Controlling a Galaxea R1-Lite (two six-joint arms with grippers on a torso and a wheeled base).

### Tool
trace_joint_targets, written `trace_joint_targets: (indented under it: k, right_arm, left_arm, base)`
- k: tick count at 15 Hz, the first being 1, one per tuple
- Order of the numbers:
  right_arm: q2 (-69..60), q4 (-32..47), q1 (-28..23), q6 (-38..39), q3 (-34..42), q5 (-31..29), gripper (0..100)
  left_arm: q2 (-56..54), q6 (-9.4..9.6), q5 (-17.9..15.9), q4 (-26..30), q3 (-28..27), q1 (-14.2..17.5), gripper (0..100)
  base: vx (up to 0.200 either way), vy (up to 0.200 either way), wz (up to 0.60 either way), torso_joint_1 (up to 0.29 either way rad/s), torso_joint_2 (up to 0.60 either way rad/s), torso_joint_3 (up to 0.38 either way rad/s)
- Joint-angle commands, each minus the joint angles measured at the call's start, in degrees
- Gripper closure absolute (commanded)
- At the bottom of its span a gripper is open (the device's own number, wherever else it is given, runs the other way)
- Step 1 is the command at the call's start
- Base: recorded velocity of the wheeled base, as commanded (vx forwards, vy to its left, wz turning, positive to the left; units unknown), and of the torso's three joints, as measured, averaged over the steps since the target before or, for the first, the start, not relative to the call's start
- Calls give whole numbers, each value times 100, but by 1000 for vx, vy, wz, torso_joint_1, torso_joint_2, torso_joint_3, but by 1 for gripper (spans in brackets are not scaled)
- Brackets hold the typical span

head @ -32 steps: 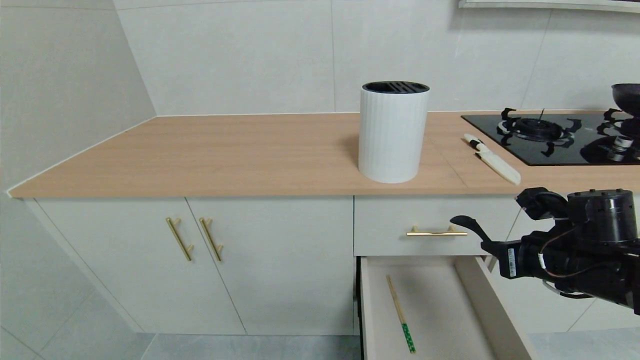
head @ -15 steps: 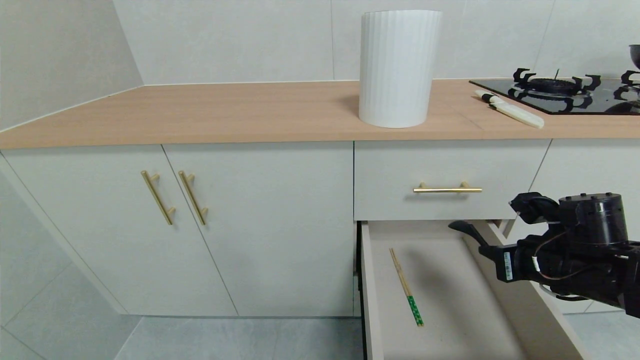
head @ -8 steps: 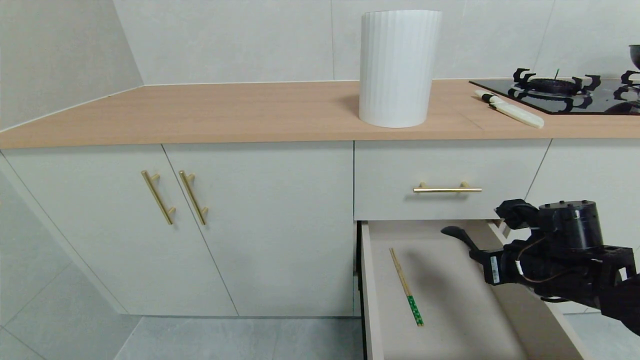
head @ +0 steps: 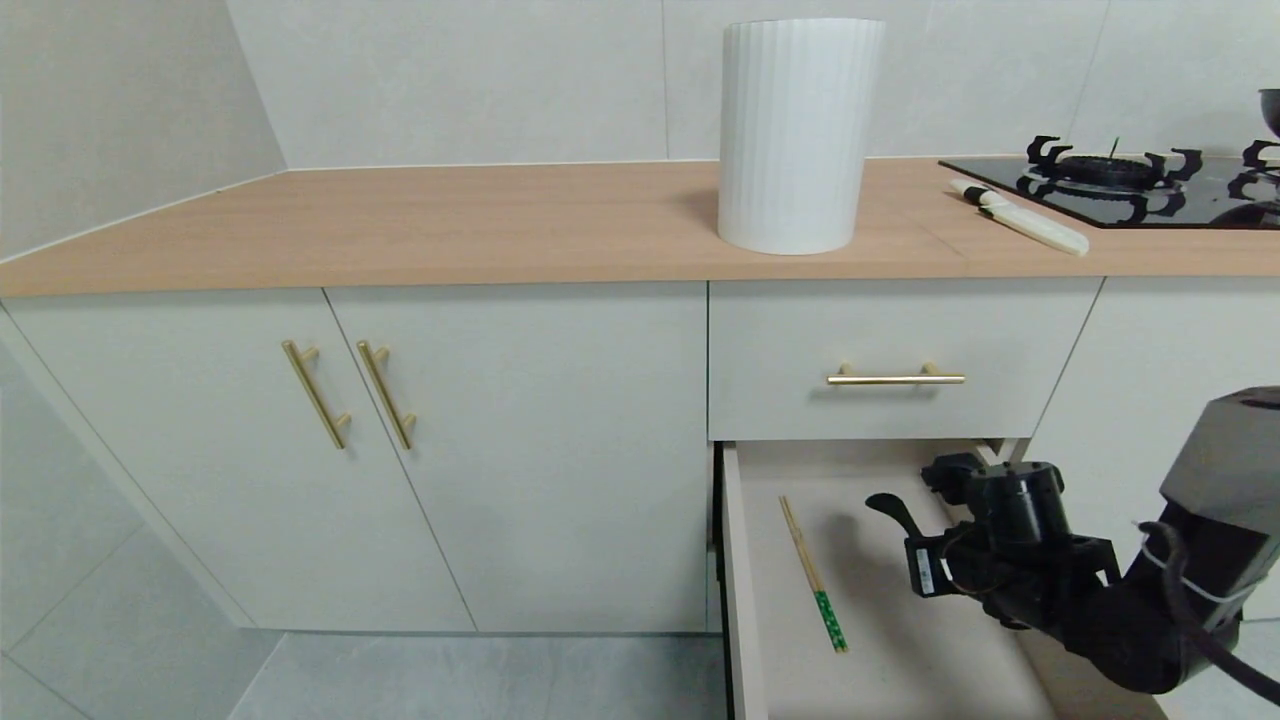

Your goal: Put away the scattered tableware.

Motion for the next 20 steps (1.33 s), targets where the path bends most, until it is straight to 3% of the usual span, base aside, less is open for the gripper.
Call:
trace_joint_targets:
  k: [1, 19, 20]
  right_arm:
    - [548, -16, 7, -1, -74, -23, 100]
    - [988, -24, 34, -1, -82, -23, 100]
    - [988, -24, 43, -1, -82, -23, 0]
  left_arm:
    - [2, -1, 1, -1, 0, 2, 0]
    - [2, -1, 1, -1, 0, 2, 0]
    - [2, -1, 1, -1, 0, 2, 0]
  base:
    - [0, 0, 0, 0, 0, 0]
    - [0, 0, 0, 0, 0, 0]
    - [0, 0, 0, 0, 0, 0]
